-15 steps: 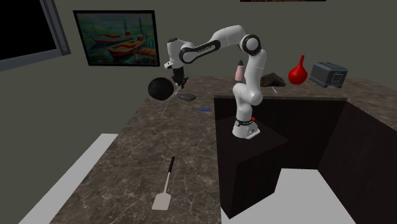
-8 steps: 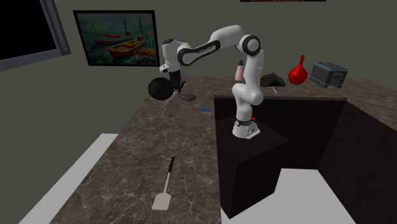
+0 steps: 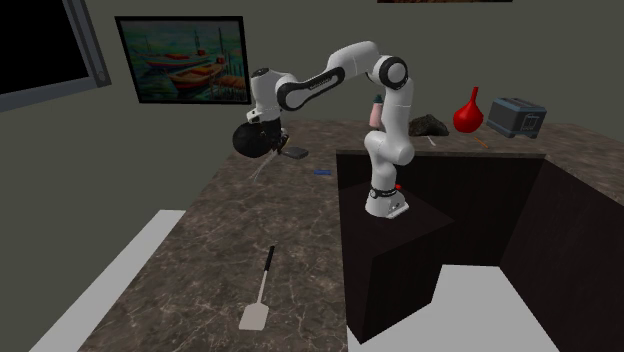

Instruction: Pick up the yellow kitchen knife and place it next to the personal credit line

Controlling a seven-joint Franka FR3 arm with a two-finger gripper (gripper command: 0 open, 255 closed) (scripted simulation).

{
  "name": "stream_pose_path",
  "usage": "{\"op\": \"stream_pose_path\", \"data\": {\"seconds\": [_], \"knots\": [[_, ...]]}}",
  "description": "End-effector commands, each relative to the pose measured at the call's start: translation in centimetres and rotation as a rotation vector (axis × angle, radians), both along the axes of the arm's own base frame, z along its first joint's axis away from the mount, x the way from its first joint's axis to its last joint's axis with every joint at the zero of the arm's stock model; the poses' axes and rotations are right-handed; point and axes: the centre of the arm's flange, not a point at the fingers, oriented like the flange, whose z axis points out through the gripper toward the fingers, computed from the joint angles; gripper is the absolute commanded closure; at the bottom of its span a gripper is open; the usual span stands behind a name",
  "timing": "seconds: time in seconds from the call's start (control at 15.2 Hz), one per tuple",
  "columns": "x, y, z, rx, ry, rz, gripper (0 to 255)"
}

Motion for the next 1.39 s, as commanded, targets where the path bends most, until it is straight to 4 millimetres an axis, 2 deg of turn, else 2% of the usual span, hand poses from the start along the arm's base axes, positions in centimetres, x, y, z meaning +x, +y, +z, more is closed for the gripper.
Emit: {"op": "stream_pose_path", "data": {"seconds": [0.0, 1.19, 1.32], "knots": [[0.0, 0.0, -1.1, 0.0, 0.0, 0.0, 255], [0.0, 0.0, -10.8, 0.0, 0.0, 0.0, 255], [0.0, 0.0, -10.8, 0.0, 0.0, 0.0, 255]]}}
